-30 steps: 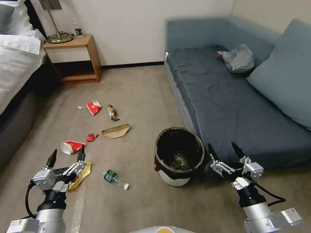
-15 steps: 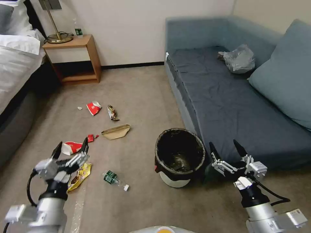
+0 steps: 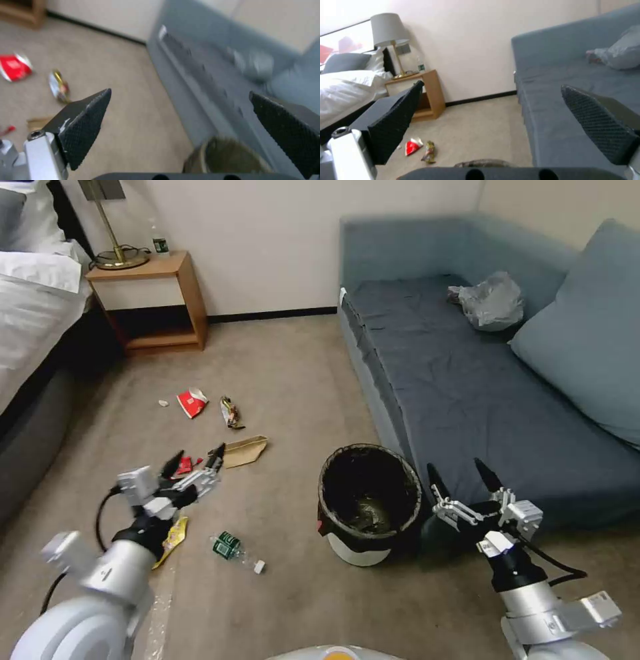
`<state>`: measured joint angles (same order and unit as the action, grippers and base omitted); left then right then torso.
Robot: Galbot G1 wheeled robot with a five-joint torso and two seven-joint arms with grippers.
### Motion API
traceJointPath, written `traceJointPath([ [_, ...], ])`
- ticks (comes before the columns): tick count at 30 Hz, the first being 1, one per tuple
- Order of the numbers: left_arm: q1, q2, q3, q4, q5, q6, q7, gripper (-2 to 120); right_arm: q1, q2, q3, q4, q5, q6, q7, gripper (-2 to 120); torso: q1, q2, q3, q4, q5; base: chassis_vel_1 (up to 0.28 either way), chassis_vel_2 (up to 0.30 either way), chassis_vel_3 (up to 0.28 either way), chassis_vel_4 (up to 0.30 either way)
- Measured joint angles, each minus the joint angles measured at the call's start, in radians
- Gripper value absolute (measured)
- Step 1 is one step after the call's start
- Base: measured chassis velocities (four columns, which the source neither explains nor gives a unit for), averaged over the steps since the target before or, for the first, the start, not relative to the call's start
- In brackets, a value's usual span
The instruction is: Pick up the trash can from the floor.
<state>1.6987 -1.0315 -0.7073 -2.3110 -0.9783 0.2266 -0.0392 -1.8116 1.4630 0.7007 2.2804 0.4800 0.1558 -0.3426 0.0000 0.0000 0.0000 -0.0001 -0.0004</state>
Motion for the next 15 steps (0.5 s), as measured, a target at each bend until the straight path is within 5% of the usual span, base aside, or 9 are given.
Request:
traceJointPath([
  [4,-0.14,0.143,0.102,0.066,-0.079,0.045,-0.011,100,0.003,-0.001,0.018,-0.004,0.005,0.003,0.002,100,0.0,0.0,0.0,0.0,0.0001,0.0,0.0,0.0,0.0],
  [8,-0.239,0.217,0.174,0.108,-0.148,0.06,0.0,99,0.005,0.001,0.027,-0.01,0.008,0.004,0.002,100,0.0,0.0,0.0,0.0001,0.0003,0.0,0.0,0.0,0.0],
  [10,-0.351,0.284,0.275,0.158,-0.224,0.085,-0.008,99,0.011,-0.001,0.037,-0.022,0.015,0.004,0.004,100,0.0,0.0,0.0,0.0,0.0005,0.0,0.0,0.0,0.0],
  [15,-0.538,0.327,0.444,0.243,-0.302,0.107,-0.033,100,0.019,0.001,0.047,-0.041,0.018,0.004,0.005,100,0.0,0.0,0.0,0.0004,0.0004,0.0,0.0,0.0,0.0],
])
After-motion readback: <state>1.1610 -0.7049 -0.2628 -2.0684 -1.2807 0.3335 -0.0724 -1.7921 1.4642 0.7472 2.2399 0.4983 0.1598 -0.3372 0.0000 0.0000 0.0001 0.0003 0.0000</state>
